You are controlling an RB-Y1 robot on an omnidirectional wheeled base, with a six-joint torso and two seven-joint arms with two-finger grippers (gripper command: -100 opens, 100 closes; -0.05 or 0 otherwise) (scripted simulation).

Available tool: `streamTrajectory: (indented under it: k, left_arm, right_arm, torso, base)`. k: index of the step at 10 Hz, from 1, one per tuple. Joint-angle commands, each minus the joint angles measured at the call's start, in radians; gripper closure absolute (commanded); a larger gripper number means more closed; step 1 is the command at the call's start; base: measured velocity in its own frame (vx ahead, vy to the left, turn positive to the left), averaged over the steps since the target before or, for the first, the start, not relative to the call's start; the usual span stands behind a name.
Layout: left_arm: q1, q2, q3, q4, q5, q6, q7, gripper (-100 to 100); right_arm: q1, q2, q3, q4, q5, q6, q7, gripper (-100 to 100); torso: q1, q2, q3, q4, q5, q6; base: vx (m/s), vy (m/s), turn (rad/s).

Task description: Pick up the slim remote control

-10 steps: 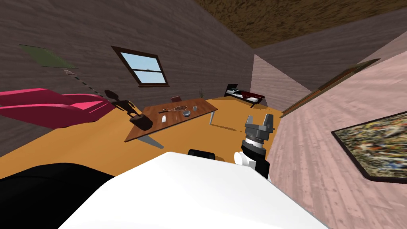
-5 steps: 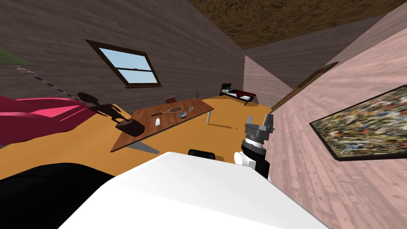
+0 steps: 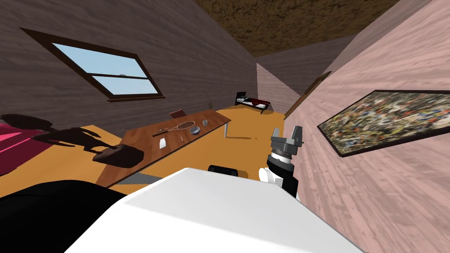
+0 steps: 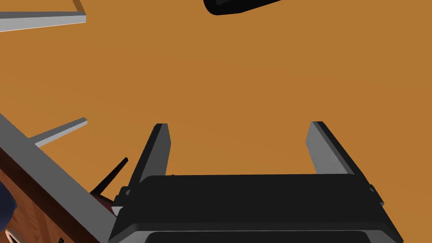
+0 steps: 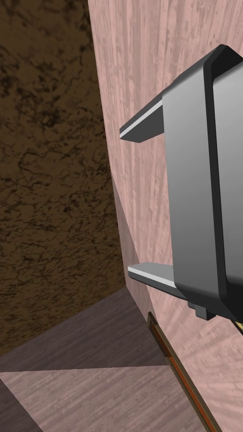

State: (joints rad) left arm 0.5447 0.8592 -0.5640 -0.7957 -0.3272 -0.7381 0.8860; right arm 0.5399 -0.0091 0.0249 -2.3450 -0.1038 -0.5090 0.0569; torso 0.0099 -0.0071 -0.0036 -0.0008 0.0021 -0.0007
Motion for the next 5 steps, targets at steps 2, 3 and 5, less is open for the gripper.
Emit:
streamTrajectory:
  k: [2, 3, 5]
  left_arm:
    - [0.025, 0.054, -0.017, 0.024, -0.009, 0.016, 0.048, -100]
    - [0.025, 0.054, -0.017, 0.024, -0.009, 0.016, 0.048, -100]
    - [0.024, 0.082, -0.033, 0.04, -0.018, 0.01, 0.078, -100]
  right_arm:
    - [0.0, 0.0, 0.0, 0.0, 0.0, 0.0, 0.0, 0]
    - [0.0, 0.0, 0.0, 0.0, 0.0, 0.0, 0.0, 0]
    - [0.0, 0.0, 0.0, 0.0, 0.0, 0.0, 0.0, 0]
  torso:
    - [-0.003, 0.003, 0.002, 0.001, -0.001, -0.001]
    - [-0.002, 0.004, 0.002, 0.001, -0.001, 0.0]
    - [0.0, 0.001, 0.001, 0.0, -0.001, 0.0]
  base:
    - [0.028, 0.067, -0.185]
    - [0.036, 0.083, -0.244]
    - [0.081, 0.101, -0.252]
